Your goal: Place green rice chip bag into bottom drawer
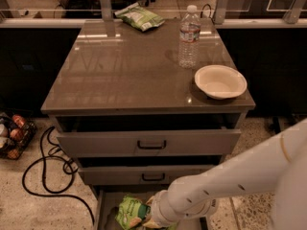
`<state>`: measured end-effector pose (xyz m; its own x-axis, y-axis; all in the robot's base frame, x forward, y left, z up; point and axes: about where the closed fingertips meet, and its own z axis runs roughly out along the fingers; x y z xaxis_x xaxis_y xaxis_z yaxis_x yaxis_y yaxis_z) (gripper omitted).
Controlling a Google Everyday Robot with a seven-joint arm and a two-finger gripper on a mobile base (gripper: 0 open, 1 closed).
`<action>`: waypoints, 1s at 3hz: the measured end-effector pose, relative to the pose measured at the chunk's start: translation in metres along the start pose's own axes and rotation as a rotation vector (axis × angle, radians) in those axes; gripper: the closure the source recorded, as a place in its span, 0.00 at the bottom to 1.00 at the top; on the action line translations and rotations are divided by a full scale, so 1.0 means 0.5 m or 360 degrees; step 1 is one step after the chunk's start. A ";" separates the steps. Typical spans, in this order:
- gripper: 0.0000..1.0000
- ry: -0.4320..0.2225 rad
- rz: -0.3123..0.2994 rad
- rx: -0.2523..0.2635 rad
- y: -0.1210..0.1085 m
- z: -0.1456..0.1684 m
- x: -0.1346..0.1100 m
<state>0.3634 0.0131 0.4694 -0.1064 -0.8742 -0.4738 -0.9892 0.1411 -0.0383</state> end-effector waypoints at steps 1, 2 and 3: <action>1.00 -0.0012 0.0009 -0.0020 -0.025 0.115 0.017; 1.00 0.0025 0.0061 -0.0097 0.002 0.204 0.057; 1.00 0.0053 0.0104 -0.0138 0.029 0.261 0.082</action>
Offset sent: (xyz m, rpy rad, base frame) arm -0.0082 0.0278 -0.1650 -0.0259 0.1494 -0.0166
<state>0.3580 0.0398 0.3345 -0.1726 -0.8796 -0.4432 -0.9849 0.1586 0.0687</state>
